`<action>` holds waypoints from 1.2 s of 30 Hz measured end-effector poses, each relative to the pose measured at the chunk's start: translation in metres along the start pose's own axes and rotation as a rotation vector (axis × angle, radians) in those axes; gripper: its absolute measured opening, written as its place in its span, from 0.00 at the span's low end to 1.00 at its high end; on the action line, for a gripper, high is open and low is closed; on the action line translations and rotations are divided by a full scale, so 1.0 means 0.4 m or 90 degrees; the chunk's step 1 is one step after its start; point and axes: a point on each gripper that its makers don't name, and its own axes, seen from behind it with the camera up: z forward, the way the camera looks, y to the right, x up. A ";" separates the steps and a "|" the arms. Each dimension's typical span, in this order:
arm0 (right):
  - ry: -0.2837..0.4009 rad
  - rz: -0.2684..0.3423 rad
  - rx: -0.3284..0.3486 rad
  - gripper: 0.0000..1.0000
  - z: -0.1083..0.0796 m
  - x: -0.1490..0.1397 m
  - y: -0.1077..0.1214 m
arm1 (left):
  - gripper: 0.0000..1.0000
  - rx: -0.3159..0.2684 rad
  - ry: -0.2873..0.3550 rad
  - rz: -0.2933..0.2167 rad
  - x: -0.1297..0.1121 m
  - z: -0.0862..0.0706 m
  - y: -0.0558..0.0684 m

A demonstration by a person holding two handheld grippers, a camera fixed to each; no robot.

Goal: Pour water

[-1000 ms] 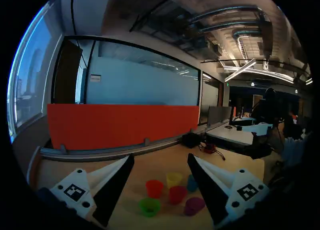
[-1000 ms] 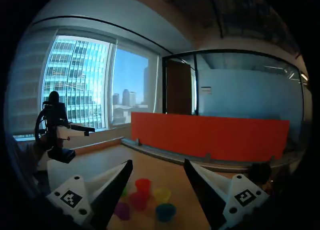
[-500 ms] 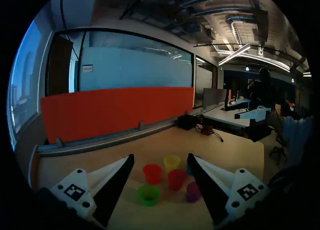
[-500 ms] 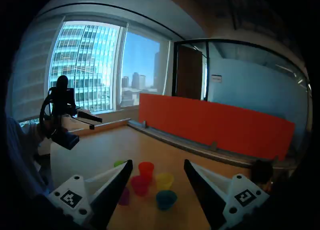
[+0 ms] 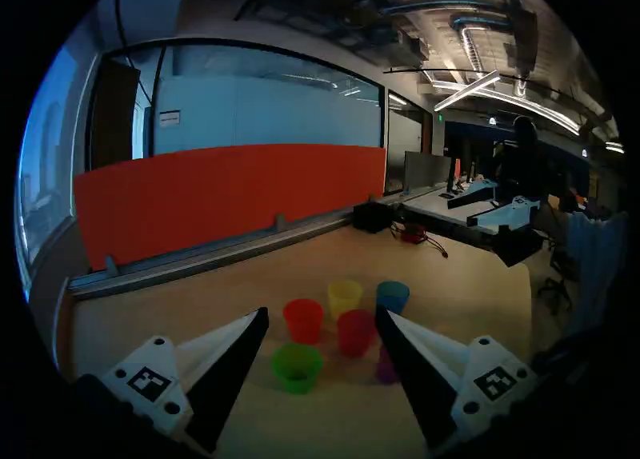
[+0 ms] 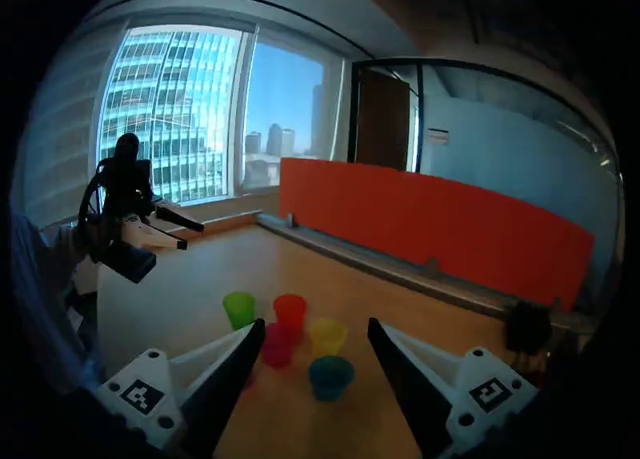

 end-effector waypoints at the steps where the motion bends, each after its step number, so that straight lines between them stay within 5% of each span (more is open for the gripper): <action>1: -0.004 0.001 0.001 1.00 0.005 -0.009 0.001 | 0.99 0.001 -0.002 -0.001 -0.008 0.002 -0.002; 36: -0.150 0.004 0.024 1.00 0.165 -0.333 0.049 | 0.99 -0.009 -0.156 0.018 -0.344 0.110 -0.048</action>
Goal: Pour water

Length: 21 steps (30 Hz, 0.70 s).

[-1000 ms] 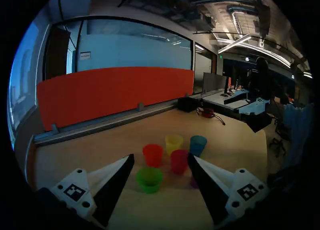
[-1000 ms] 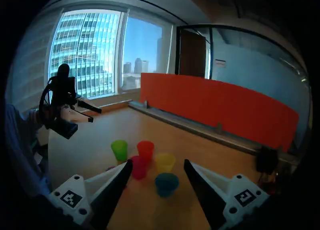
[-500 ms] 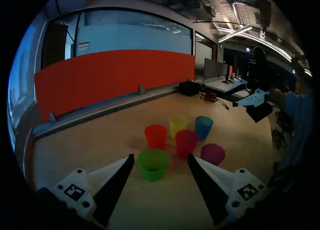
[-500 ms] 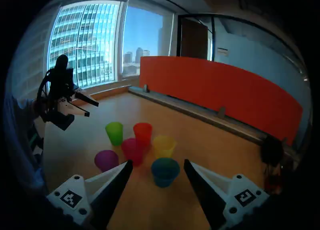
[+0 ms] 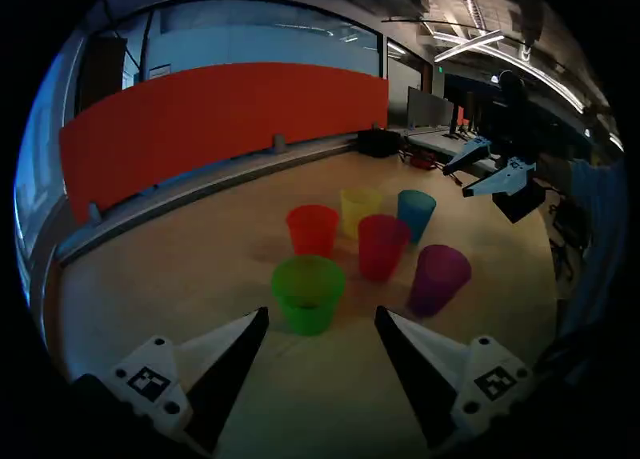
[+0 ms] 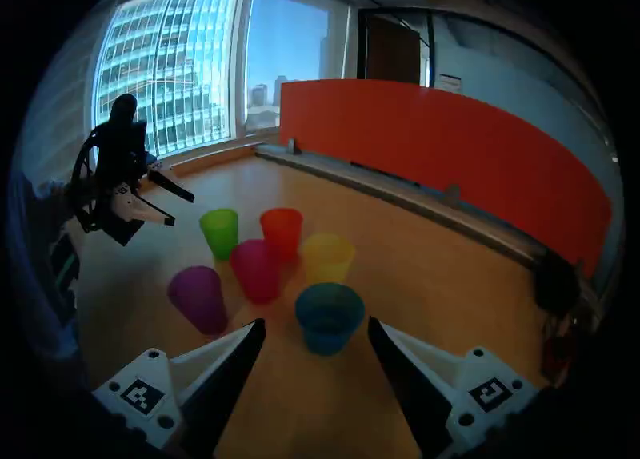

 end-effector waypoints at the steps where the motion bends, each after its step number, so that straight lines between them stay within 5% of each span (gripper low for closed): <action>1: -0.003 0.001 -0.001 1.00 0.006 -0.006 0.003 | 1.00 0.000 -0.005 0.001 -0.007 0.005 -0.003; 21: -0.061 0.013 0.003 1.00 0.126 -0.102 0.028 | 1.00 -0.016 -0.056 -0.006 -0.063 0.121 -0.038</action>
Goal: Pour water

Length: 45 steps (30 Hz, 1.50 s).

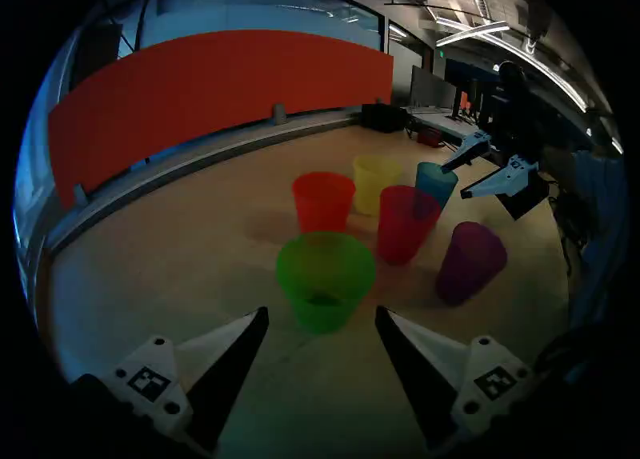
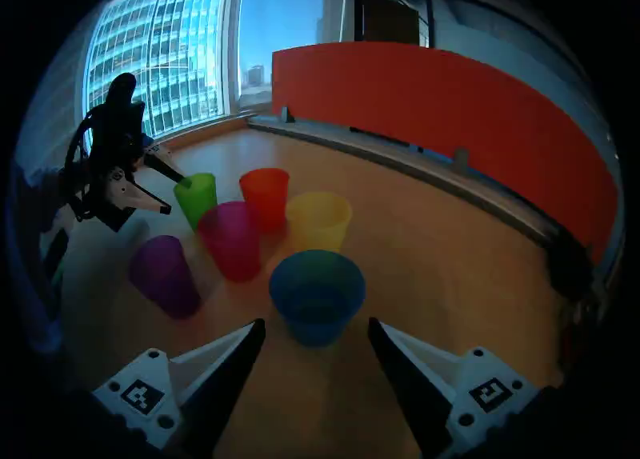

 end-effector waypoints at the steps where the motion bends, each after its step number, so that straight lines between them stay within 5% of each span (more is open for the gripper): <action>1: -0.002 0.001 0.000 1.00 0.006 -0.001 0.001 | 1.00 -0.002 -0.001 0.000 0.001 0.005 0.001; 18: -0.013 -0.009 0.009 1.00 0.068 0.010 0.004 | 1.00 -0.026 -0.003 0.001 0.033 0.077 0.003; 45: -0.009 -0.014 0.009 1.00 0.080 0.017 0.005 | 0.86 -0.027 -0.001 0.019 0.042 0.087 0.013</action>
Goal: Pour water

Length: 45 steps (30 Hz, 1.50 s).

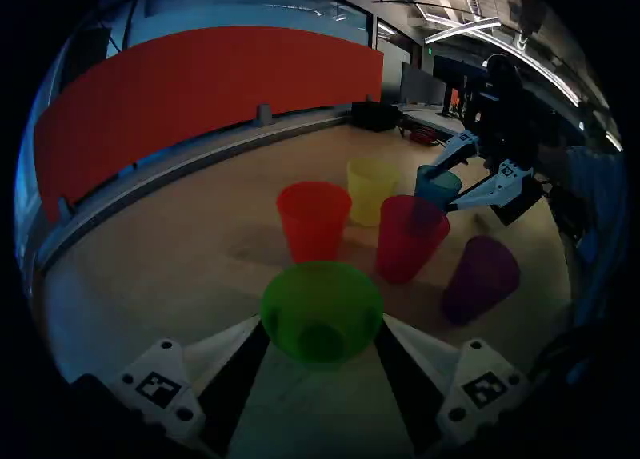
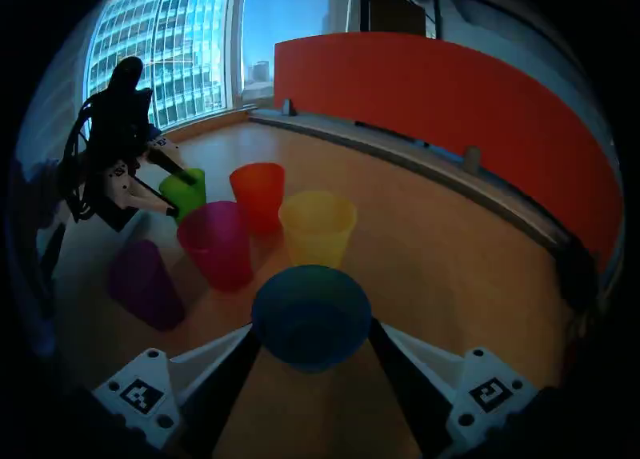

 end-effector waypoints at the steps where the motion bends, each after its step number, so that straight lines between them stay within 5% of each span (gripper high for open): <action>1: 0.001 0.000 0.000 1.00 0.002 0.001 0.000 | 0.86 0.001 0.000 0.000 0.000 0.000 0.000; 26: 0.046 0.024 -0.002 0.90 0.003 0.037 -0.004 | 0.86 0.004 0.023 -0.008 0.020 -0.029 0.001; 35: 0.086 0.013 -0.013 0.90 -0.066 0.100 -0.020 | 0.86 0.018 0.063 -0.012 0.071 -0.088 0.006; 45: 0.142 0.001 -0.031 0.90 -0.173 0.183 -0.058 | 0.86 0.044 0.130 0.006 0.164 -0.196 0.028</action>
